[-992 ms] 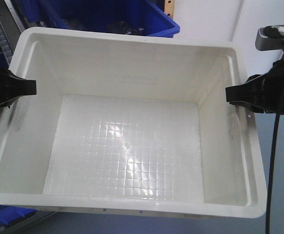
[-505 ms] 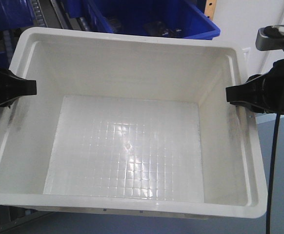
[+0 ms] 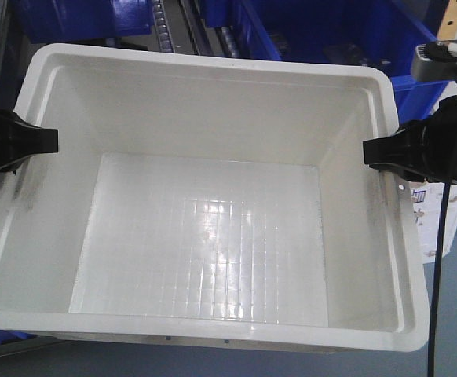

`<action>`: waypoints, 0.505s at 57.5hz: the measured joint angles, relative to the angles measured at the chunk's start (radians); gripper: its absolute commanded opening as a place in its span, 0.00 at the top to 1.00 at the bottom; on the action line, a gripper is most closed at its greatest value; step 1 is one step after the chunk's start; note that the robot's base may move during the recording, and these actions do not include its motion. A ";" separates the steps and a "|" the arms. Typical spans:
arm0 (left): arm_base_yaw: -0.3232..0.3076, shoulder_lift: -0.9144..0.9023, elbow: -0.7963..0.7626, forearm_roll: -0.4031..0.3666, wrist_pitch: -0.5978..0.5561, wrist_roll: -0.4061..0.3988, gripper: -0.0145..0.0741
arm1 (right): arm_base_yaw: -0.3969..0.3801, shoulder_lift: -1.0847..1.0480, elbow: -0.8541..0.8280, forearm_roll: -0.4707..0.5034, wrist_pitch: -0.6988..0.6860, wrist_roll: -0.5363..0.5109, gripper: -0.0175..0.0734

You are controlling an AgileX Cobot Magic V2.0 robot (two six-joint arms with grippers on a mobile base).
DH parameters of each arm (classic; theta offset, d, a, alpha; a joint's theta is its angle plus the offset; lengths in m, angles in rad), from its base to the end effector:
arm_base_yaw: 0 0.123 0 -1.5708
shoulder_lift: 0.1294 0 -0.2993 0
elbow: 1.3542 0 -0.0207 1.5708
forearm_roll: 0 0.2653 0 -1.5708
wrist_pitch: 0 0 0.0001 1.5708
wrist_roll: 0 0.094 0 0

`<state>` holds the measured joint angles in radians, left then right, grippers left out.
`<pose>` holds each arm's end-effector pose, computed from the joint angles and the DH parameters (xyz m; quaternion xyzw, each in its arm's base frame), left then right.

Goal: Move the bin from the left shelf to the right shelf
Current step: 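Hold the tote in both grippers while the base turns toward the blue-bin rack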

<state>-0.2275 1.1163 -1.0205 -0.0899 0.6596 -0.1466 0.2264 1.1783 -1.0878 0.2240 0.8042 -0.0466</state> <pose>0.2362 -0.0600 0.3670 0.0164 0.8990 -0.1206 0.4206 0.2426 0.0713 0.3655 -0.0839 0.9194 0.1364 0.3593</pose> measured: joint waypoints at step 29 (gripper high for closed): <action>0.000 0.000 0.000 0.000 0.000 0.000 0.84 | 0.000 0.000 0.000 0.000 0.000 0.000 0.81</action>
<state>-0.2275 1.1163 -1.0205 -0.0899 0.6596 -0.1466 0.2264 1.1783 -1.0878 0.2240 0.8042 -0.0466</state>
